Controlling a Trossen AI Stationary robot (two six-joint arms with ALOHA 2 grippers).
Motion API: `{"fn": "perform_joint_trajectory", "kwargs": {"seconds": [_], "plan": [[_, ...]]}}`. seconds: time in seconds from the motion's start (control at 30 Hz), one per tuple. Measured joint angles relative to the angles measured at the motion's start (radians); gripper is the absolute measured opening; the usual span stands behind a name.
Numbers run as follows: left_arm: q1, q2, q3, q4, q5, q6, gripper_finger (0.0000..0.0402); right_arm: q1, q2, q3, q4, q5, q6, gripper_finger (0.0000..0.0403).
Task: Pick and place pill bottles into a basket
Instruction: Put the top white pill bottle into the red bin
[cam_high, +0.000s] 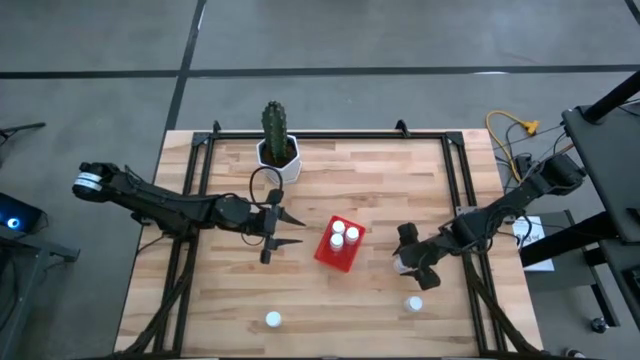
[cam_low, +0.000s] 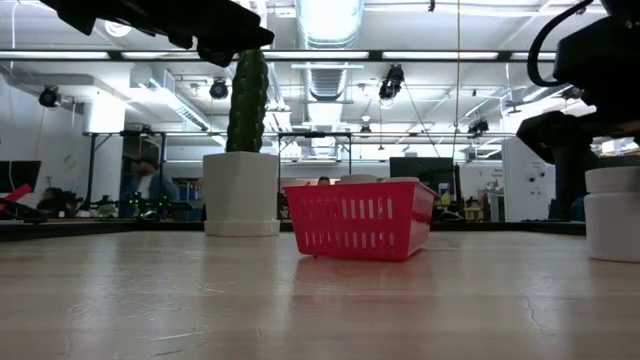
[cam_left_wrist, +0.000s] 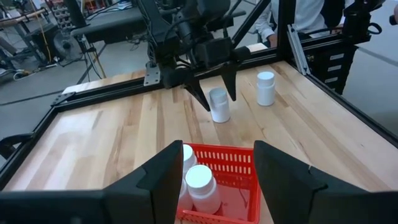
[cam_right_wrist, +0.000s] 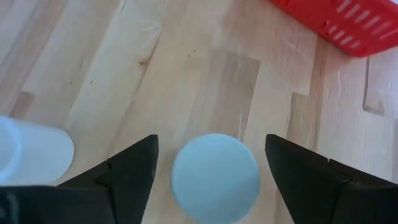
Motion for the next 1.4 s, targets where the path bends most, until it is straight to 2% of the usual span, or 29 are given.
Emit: {"fn": "perform_joint_trajectory", "kwargs": {"seconds": [0.23,0.47,0.63,0.9,1.13,1.4], "plan": [[0.001,0.000,0.000,0.000,0.000,0.000,0.0178,0.000,0.021,0.002,-0.014,-0.008,0.000,0.0250],[0.000,0.000,0.000,0.000,0.000,0.000,0.0178,0.000,0.035,0.002,-0.002,-0.011,-0.008,0.0165],[0.000,0.000,0.000,0.000,0.000,0.000,0.0178,-0.001,0.033,0.024,-0.008,-0.008,-0.048,0.0164],[0.000,0.000,0.000,0.001,0.000,0.000,0.0178,-0.028,0.033,0.144,-0.017,-0.002,-0.150,0.0164],[0.000,0.000,0.000,0.004,0.000,0.000,0.0178,-0.122,0.034,0.235,-0.015,0.003,-0.262,0.0164],[0.000,0.000,0.000,0.005,0.000,0.000,0.0178,-0.222,0.035,0.265,0.037,0.000,-0.345,0.0164]]}}
